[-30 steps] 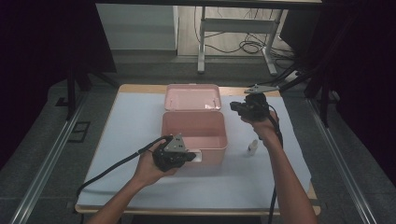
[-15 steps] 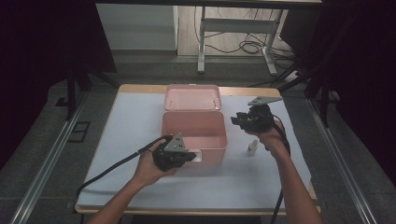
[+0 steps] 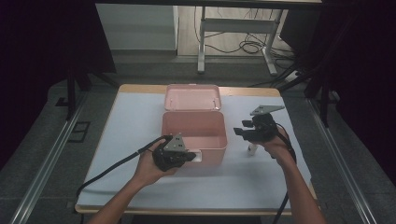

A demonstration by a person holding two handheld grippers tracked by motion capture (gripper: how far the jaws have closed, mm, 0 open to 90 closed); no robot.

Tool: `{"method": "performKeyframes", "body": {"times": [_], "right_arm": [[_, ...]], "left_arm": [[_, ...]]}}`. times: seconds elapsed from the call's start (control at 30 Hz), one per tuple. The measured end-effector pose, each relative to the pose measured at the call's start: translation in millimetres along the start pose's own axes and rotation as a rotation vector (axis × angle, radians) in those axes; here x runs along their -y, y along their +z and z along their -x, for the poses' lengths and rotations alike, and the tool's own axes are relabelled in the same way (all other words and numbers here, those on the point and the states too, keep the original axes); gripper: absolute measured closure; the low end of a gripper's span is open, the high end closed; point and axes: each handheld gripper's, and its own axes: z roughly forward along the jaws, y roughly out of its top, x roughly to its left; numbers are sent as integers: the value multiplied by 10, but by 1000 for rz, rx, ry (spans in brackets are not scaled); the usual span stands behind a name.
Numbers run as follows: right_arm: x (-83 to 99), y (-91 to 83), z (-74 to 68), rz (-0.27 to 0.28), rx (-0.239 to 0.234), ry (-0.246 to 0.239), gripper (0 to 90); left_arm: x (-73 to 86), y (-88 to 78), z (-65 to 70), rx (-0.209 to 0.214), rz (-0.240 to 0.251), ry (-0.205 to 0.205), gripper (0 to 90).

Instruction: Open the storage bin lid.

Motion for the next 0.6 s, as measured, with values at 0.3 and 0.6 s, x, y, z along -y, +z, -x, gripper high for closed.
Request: {"method": "performKeyframes", "body": {"times": [0.3, 0.6], "right_arm": [[76, -80, 52, -39, 19, 1, 484], [150, -142, 113, -82, 32, 3, 484]], "left_arm": [[3, 0, 0, 1, 3, -2, 900], [2, -1, -3, 2, 1, -1, 900]]}}
